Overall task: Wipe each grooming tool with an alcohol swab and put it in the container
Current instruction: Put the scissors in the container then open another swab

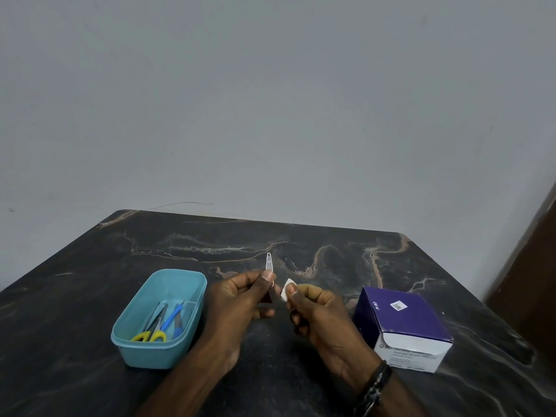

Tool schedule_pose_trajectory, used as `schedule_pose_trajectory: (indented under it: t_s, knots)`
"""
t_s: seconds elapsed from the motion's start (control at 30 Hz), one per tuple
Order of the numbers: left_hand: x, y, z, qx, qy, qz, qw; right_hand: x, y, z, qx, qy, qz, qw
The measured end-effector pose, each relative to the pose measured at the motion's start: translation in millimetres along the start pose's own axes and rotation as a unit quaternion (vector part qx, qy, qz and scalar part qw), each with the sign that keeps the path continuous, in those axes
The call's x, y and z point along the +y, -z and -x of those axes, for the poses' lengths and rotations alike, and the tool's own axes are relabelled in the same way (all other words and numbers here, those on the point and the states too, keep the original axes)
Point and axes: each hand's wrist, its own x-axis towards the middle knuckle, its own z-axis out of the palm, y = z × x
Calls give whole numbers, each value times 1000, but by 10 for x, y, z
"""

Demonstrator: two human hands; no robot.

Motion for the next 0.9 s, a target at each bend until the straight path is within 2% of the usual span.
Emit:
schedule_pose_trajectory:
  t_s: [0.1,0.23,0.47,0.9]
  knots:
    - [-1,-13,6,16,-1,-26,1000,-15,19,-15,37,2,-17,999]
    - [2,-37,50,-22,6,-24,999,-17,34,-22,56,12,-28,998]
    - [-27,-49,84,-64,-11,-49,997,14,36,-55,51,18,-37,998]
    - [-26,-54,85,-64,-10,-47,997,9,40,-40,35,16,-40,998]
